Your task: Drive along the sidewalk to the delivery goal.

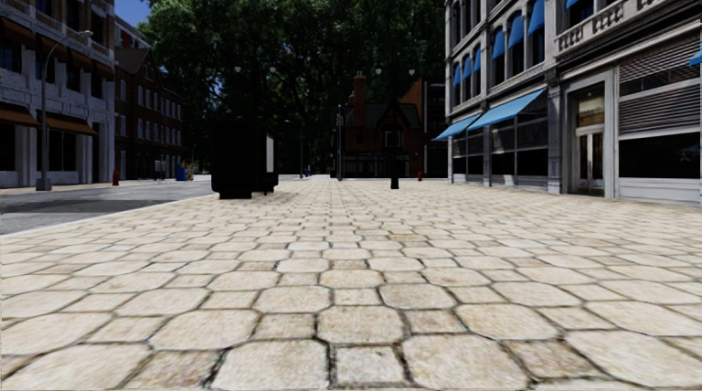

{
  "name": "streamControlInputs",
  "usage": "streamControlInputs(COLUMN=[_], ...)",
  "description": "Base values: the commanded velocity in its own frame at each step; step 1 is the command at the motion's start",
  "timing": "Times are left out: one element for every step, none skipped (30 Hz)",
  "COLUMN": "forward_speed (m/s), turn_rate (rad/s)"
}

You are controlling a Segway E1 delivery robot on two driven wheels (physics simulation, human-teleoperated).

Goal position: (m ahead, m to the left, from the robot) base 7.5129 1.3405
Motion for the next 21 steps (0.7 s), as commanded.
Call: streamControlInputs(forward_speed=[2.00, 2.00, 2.00, 2.00, 2.00, 2.00, 2.00, 2.00, 2.00, 2.00, 2.00, 2.00, 2.00, 2.00, 2.00, 2.00, 2.00, 2.00, 2.00, 2.00, 2.00], turn_rate=[0.71, 0.71, 0.76, 0.79, 0.81, 0.82, 0.82, 0.82, 0.82, 0.82, 0.82, 0.81, 0.81, 0.36, 0.20, 0.08, 0.08, 0.02, 0.00, 0.00, 0.00])
